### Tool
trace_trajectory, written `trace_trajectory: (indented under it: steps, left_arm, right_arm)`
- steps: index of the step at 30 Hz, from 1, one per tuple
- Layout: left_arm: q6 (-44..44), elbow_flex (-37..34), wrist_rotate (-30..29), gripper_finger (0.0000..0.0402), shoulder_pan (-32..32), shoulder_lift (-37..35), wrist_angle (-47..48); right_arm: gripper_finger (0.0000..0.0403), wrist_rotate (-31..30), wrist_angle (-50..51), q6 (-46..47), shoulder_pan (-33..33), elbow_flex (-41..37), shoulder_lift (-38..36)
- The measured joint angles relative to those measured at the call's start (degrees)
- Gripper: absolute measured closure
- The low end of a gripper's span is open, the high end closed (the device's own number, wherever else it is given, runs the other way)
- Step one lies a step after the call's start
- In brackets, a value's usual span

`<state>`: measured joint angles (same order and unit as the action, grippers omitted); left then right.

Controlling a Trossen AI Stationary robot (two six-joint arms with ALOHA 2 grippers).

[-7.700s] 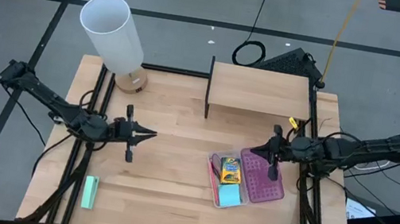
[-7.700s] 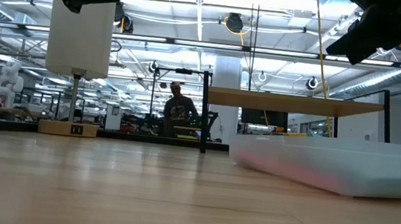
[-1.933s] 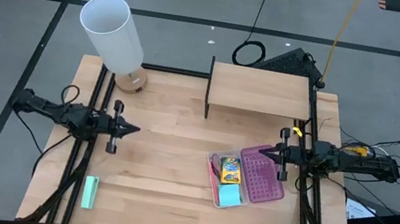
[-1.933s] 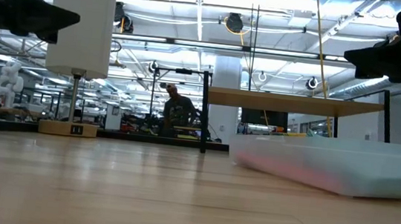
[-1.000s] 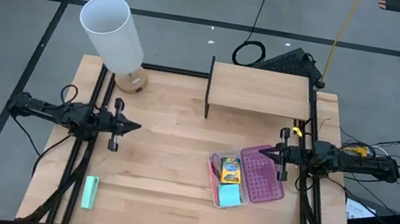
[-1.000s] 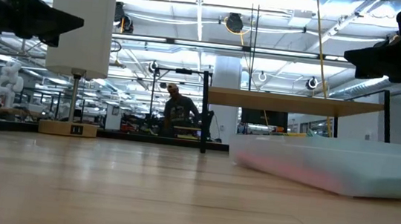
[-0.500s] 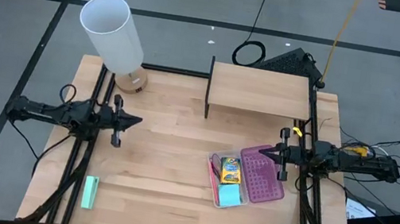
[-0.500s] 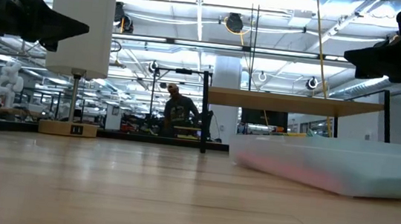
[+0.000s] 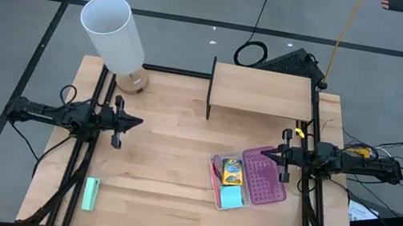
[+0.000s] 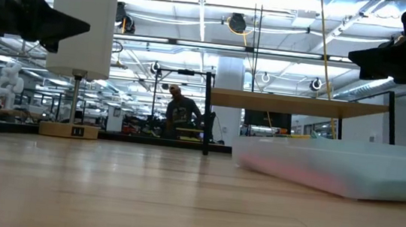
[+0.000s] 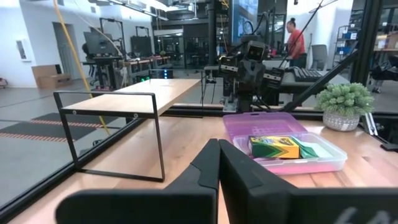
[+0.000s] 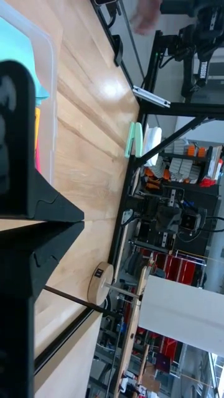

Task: Pack school essentials
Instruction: Return to Home Position

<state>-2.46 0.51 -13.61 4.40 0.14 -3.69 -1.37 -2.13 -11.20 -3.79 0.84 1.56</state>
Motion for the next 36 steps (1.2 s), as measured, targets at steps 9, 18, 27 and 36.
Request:
trace_trajectory:
  steps: [9,18,27,36]
  left_arm:
    - [0.0,0.0,0.0,0.0381,0.0,0.0,-0.6]
    - [0.0,0.0,0.0,0.0365,0.0,0.0,-0.7]
    - [0.0,0.0,0.0,0.0364,0.0,0.0,-0.7]
    - [0.0,0.0,0.0,0.0364,0.0,0.0,-0.8]
  right_arm:
    - [0.0403,0.0,0.0,0.0,0.0,0.0,0.0]
    - [0.0403,0.0,0.0,0.0,0.0,0.0,0.0]
    - [0.0403,0.0,0.0,0.0,0.0,0.0,0.0]
    - [0.0403,0.0,0.0,0.0,0.0,0.0,0.0]
